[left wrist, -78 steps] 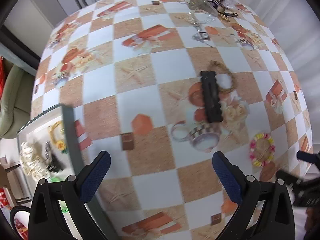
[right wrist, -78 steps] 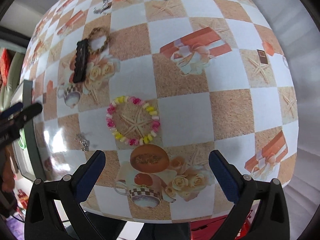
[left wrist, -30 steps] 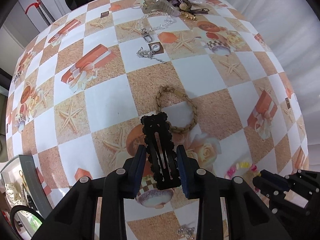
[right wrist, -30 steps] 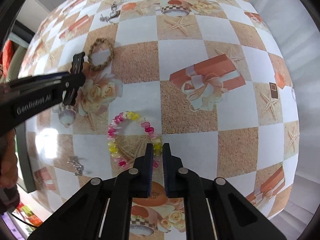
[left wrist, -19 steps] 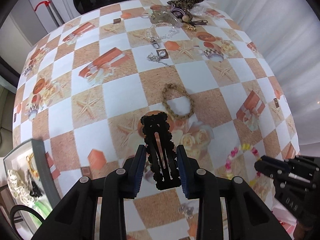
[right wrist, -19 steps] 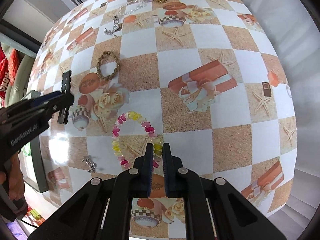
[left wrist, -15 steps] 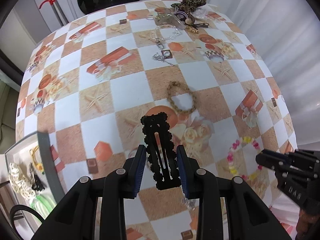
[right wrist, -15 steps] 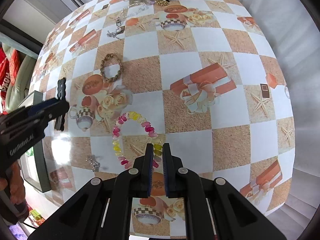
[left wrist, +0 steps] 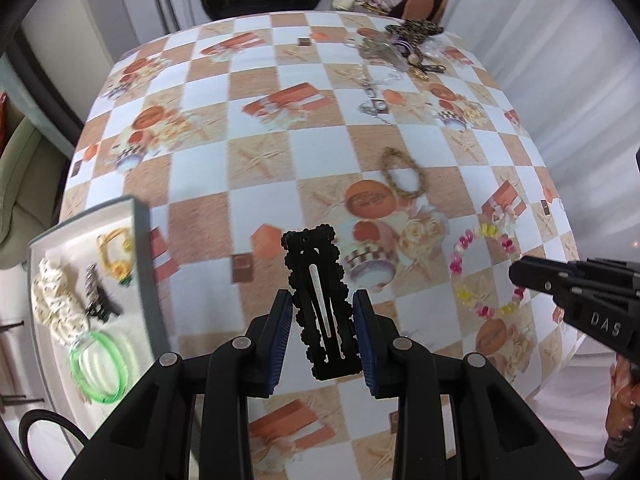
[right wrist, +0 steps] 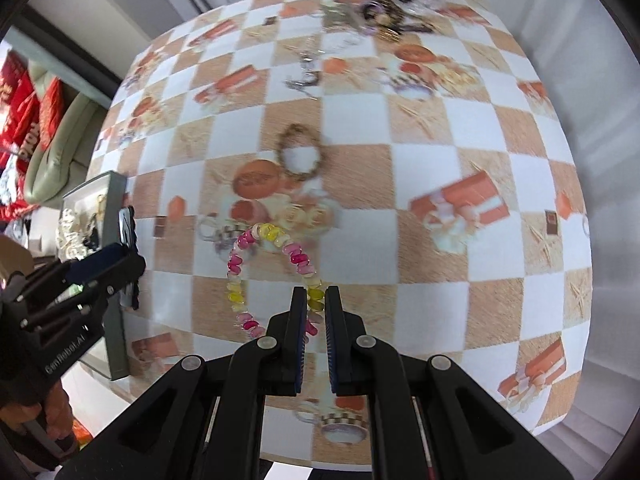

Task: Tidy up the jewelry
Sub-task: 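Carry clip with left tool and beaded bracelet with right tool into the tray, release, then move both open tools back over the table toward the silver charm and braided bracelet, then grasp the small silver charm with left tool while right grasps braided brown bracelet, then carry the silver charm with left tool and braided bracelet with right tool toward the tray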

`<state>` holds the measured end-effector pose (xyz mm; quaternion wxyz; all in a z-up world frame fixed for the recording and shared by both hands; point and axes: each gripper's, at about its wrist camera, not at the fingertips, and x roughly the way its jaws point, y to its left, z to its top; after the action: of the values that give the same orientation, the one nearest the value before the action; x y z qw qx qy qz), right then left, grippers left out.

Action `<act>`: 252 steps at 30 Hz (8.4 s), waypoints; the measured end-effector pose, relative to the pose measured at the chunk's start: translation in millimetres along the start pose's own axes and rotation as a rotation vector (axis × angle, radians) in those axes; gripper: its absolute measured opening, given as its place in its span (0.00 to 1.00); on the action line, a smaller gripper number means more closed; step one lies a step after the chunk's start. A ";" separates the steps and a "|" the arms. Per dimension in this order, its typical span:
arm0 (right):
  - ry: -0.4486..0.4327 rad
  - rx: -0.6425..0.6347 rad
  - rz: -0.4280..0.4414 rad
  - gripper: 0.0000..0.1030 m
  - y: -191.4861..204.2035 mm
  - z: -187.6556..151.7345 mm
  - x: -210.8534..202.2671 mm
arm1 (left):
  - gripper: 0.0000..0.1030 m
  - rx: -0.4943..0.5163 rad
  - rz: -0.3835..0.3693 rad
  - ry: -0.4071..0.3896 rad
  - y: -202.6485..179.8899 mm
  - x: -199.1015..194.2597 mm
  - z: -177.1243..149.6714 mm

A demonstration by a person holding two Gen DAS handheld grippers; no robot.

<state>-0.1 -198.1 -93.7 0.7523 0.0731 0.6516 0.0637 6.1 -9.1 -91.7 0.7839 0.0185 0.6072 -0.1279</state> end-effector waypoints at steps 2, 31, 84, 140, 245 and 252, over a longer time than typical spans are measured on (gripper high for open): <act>-0.004 -0.024 0.008 0.09 12.9 3.3 -2.3 | 0.35 -0.018 0.005 -0.011 10.1 -6.0 -5.6; 0.086 -0.565 0.179 0.09 273.8 9.0 28.6 | 0.35 -0.463 0.186 -0.066 201.3 -58.5 -126.1; 0.231 -0.608 0.204 0.62 311.9 -9.9 81.7 | 1.00 -0.428 0.350 0.065 221.6 -17.7 -141.1; 0.071 -0.061 0.003 1.00 -13.2 95.6 70.1 | 0.88 -0.072 0.069 0.149 -56.7 62.8 -44.0; 0.075 -0.391 0.161 0.10 198.2 31.6 7.7 | 0.11 -0.325 0.042 -0.081 138.9 -62.4 -83.5; 0.105 -0.470 0.190 0.10 239.4 25.2 23.9 | 0.11 -0.404 0.086 -0.069 174.7 -64.7 -109.4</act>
<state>28.1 40.7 -67.2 0.7046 -0.0465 0.6471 0.2874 -73.5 191.4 -80.5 0.7968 -0.1173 0.5920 0.0295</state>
